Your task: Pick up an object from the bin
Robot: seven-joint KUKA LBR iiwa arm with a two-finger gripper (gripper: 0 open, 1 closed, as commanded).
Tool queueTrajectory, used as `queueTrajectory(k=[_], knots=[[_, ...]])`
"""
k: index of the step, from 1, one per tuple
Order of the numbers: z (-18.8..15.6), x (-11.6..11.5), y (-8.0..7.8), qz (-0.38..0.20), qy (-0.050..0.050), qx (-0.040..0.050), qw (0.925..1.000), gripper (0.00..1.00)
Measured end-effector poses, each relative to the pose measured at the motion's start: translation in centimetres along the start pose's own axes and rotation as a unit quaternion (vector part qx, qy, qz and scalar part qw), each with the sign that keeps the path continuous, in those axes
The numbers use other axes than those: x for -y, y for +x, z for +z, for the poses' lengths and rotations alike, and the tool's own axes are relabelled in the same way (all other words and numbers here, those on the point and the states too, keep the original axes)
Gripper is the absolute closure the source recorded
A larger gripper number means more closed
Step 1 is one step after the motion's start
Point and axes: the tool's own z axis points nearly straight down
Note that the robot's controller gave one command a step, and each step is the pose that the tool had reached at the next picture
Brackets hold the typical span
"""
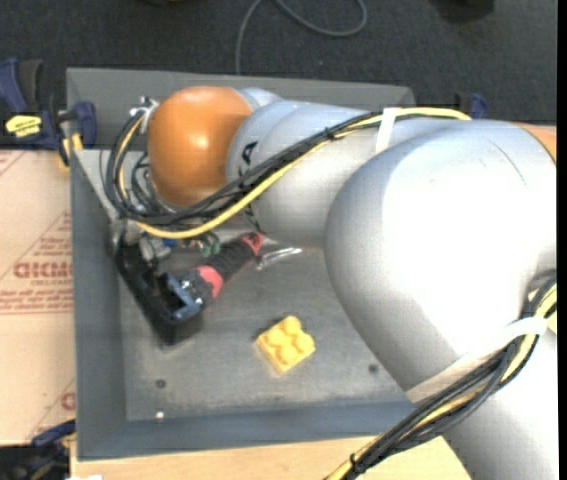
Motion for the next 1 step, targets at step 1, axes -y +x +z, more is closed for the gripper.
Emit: queueTrajectory(k=[1], knots=[[-0.20,-1.22,0.47,0.000,0.004,0.0091,1.0000,1.00]])
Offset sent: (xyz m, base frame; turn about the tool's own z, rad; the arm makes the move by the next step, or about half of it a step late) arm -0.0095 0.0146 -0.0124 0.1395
